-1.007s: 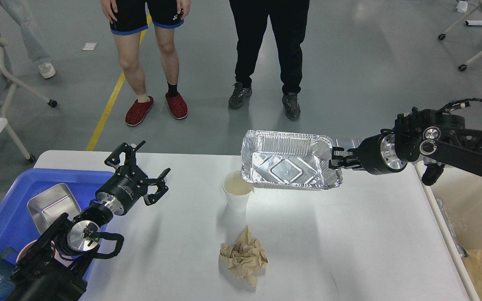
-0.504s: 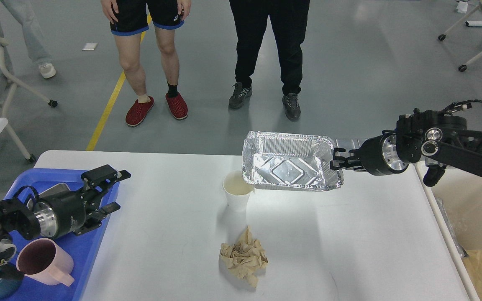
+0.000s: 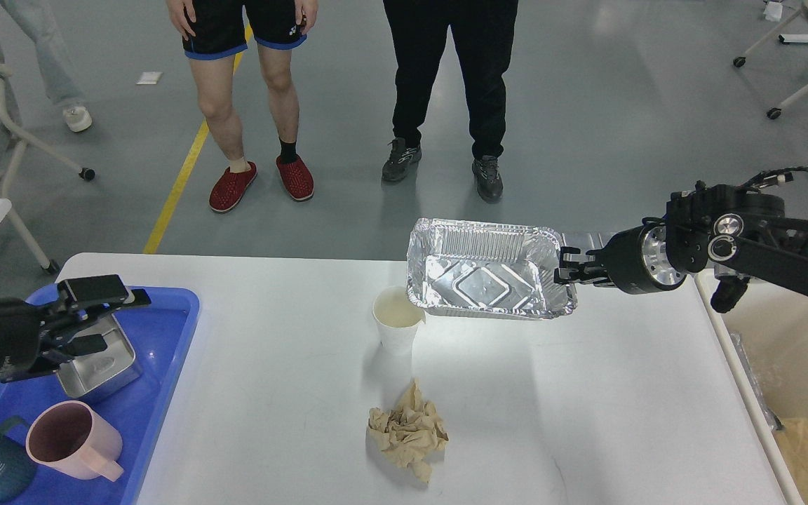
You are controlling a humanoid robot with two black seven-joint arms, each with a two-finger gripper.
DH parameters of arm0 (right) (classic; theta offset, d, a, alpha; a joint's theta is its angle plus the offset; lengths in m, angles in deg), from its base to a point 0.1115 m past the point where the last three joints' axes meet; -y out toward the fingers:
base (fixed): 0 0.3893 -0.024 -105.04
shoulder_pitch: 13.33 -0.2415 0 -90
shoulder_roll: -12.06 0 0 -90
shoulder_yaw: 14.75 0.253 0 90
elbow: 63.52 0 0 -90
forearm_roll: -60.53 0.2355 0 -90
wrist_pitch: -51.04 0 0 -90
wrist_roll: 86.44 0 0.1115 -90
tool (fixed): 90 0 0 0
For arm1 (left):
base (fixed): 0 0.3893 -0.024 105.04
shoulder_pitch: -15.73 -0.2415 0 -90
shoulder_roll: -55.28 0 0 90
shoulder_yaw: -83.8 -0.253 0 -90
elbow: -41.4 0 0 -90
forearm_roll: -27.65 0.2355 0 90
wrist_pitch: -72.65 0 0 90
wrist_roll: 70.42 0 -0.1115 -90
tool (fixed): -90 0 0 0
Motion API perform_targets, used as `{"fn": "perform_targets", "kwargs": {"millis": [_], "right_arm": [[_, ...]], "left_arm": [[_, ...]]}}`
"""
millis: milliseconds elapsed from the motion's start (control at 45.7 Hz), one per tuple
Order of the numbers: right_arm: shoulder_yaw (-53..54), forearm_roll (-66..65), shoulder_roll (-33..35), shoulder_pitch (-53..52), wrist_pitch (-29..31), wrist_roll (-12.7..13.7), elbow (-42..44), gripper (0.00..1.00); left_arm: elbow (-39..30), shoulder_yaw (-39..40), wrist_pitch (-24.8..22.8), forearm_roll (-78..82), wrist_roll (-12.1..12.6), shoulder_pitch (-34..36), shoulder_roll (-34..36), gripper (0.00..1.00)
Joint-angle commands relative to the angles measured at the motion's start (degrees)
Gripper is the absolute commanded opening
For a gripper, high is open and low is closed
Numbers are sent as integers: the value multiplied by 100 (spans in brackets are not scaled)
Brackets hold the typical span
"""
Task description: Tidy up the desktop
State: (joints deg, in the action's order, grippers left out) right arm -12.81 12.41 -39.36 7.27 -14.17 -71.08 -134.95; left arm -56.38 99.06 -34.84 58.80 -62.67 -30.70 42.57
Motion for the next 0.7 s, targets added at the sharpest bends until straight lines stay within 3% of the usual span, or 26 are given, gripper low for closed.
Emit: {"fn": "perform_targets", "kwargs": {"millis": [0, 153, 306, 460, 679], "right_arm": [[-1, 5, -8, 5, 0, -6, 6, 0], [-1, 5, -17, 5, 0, -6, 6, 0], [-1, 5, -35, 5, 0, -6, 6, 0], [-1, 5, -17, 14, 0, -6, -3, 0], [8, 5, -17, 23, 0, -6, -3, 0]], "left_arm": [[-162, 21, -386, 5, -19, 134, 654, 96], [-303, 57, -694, 5, -89, 231, 1270, 96], [-303, 74, -650, 5, -63, 354, 1279, 96], [-128, 74, -483, 180, 121, 670, 463, 95], [909, -75, -492, 813, 526, 1013, -1242, 95]]}}
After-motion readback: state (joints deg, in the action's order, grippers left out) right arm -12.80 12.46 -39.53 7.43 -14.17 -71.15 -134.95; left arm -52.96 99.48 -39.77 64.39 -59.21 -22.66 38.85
